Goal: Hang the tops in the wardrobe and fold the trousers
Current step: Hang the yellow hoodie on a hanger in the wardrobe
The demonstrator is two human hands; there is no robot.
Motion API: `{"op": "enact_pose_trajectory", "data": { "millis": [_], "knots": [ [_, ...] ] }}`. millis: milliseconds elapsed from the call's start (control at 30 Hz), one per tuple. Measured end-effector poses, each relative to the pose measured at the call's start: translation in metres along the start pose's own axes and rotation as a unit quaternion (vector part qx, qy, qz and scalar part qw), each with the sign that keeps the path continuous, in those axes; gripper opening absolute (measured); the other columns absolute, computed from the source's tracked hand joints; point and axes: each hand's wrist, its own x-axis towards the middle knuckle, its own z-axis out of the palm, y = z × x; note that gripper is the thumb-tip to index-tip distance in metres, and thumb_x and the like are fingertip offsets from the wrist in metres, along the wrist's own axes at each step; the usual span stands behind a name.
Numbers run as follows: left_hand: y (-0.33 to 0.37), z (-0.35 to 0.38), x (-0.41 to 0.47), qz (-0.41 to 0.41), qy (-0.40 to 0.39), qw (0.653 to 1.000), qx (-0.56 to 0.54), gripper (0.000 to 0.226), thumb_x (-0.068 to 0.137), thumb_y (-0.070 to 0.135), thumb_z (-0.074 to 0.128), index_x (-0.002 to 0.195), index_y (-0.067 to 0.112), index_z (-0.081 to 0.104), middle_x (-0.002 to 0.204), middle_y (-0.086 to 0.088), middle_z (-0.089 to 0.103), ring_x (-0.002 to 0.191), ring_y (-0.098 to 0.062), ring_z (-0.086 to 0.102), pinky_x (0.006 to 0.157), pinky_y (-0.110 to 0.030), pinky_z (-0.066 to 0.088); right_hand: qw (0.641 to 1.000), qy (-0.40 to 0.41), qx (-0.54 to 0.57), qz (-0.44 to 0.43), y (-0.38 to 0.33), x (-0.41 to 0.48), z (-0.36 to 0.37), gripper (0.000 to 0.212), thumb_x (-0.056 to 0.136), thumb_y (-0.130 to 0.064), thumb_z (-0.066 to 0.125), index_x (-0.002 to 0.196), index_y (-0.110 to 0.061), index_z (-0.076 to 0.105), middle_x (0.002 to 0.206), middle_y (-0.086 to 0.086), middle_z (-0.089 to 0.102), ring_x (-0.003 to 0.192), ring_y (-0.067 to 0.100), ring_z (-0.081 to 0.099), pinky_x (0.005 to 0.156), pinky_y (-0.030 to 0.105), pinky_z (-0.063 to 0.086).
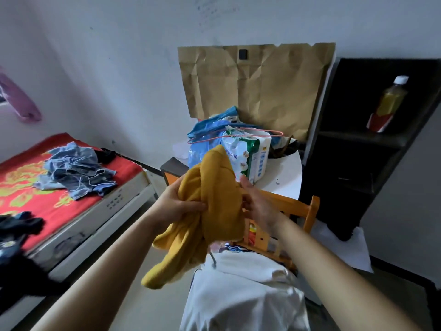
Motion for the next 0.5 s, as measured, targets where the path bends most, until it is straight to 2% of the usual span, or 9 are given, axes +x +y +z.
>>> {"op": "enact_pose_trajectory", "data": {
  "millis": [33, 100, 167, 233, 300, 333, 400, 467, 500],
  "knots": [
    [-0.002, -0.001, -0.004, -0.005, -0.01, 1.0, 0.019, 0.078, 0.061, 0.006, 0.091, 0.128, 0.028, 0.059, 0.115, -0.006, 0.07, 0.104, -0.024, 0.069, 0.085, -0.042, 0.058, 1.0, 0.006, -0.021, 0.007, 0.005, 0.002, 0.004, 0.065, 0.075, -0.077, 0.065, 0.13, -0.043, 0.058, 0.131, -0.008, 0.066, 0.115, 0.013, 0.064, 0.101, 0.042, 0.051],
    [-0.007, -0.007, -0.013, -0.011, 0.004, 1.0, -0.011, 0.07, 0.057, 0.009, 0.087, 0.12, 0.028, 0.062, 0.113, -0.01, 0.068, 0.102, -0.028, 0.068, 0.082, -0.043, 0.058, 0.996, 0.045, -0.073, -0.007, 0.02, 0.003, 0.009, 0.057, 0.081, -0.061, 0.072, 0.13, -0.038, 0.055, 0.132, -0.007, 0.064, 0.114, 0.011, 0.063, 0.101, 0.038, 0.052],
    [-0.012, -0.018, -0.019, -0.015, 0.094, 0.991, -0.096, 0.051, 0.06, 0.002, 0.075, 0.105, 0.025, 0.066, 0.103, -0.015, 0.067, 0.094, -0.031, 0.068, 0.073, -0.04, 0.059, 0.995, 0.082, -0.044, -0.028, 0.036, 0.002, 0.007, 0.053, 0.086, -0.053, 0.07, 0.133, -0.039, 0.05, 0.128, -0.013, 0.062, 0.115, 0.012, 0.06, 0.092, 0.031, 0.053],
    [-0.021, -0.033, -0.023, -0.016, 0.208, 0.965, -0.159, 0.044, 0.069, -0.011, 0.061, 0.096, 0.022, 0.067, 0.095, -0.015, 0.067, 0.089, -0.032, 0.066, 0.069, -0.04, 0.059, 0.988, 0.147, 0.024, -0.04, 0.044, -0.002, 0.0, 0.047, 0.088, -0.041, 0.072, 0.129, -0.041, 0.049, 0.124, -0.013, 0.061, 0.114, 0.014, 0.06, 0.084, 0.027, 0.052],
    [-0.029, -0.044, -0.027, -0.018, 0.278, 0.94, -0.196, 0.047, 0.071, -0.018, 0.053, 0.096, 0.02, 0.065, 0.097, -0.016, 0.066, 0.093, -0.035, 0.063, 0.077, -0.049, 0.059, 0.977, 0.18, 0.1, -0.046, 0.048, -0.003, -0.008, 0.047, 0.089, -0.023, 0.074, 0.127, -0.035, 0.05, 0.126, -0.005, 0.063, 0.114, 0.021, 0.062, 0.088, 0.035, 0.053],
    [-0.032, -0.045, -0.029, -0.018, 0.296, 0.931, -0.213, 0.048, 0.071, -0.018, 0.051, 0.098, 0.019, 0.064, 0.099, -0.018, 0.065, 0.094, -0.036, 0.062, 0.083, -0.055, 0.058, 0.975, 0.172, 0.128, -0.048, 0.049, -0.004, -0.011, 0.049, 0.087, -0.013, 0.075, 0.126, -0.032, 0.052, 0.126, 0.0, 0.065, 0.115, 0.025, 0.063, 0.089, 0.039, 0.054],
    [-0.037, -0.044, -0.03, -0.017, 0.321, 0.917, -0.236, 0.05, 0.07, -0.018, 0.049, 0.103, 0.017, 0.062, 0.102, -0.02, 0.063, 0.095, -0.035, 0.062, 0.089, -0.056, 0.055, 0.98, 0.138, 0.133, -0.048, 0.047, -0.009, -0.013, 0.059, 0.08, -0.005, 0.077, 0.128, -0.03, 0.053, 0.126, 0.003, 0.066, 0.117, 0.029, 0.062, 0.087, 0.041, 0.056],
    [-0.036, -0.041, -0.031, -0.013, 0.338, 0.906, -0.254, 0.051, 0.072, -0.019, 0.046, 0.112, 0.01, 0.058, 0.107, -0.023, 0.061, 0.095, -0.035, 0.062, 0.09, -0.054, 0.055, 0.991, 0.063, 0.117, -0.025, 0.044, -0.017, -0.016, 0.071, 0.073, -0.012, 0.084, 0.133, -0.03, 0.053, 0.129, 0.005, 0.065, 0.12, 0.033, 0.061, 0.085, 0.041, 0.057],
    [-0.035, -0.041, -0.03, -0.013, 0.34, 0.902, -0.266, 0.051, 0.074, -0.019, 0.044, 0.118, 0.004, 0.056, 0.112, -0.027, 0.06, 0.099, -0.038, 0.062, 0.092, -0.054, 0.054, 0.992, -0.001, 0.127, -0.008, 0.044, -0.021, -0.019, 0.074, 0.073, -0.018, 0.086, 0.138, -0.031, 0.052, 0.135, 0.006, 0.062, 0.123, 0.034, 0.06, 0.087, 0.045, 0.057]
  ]
}}
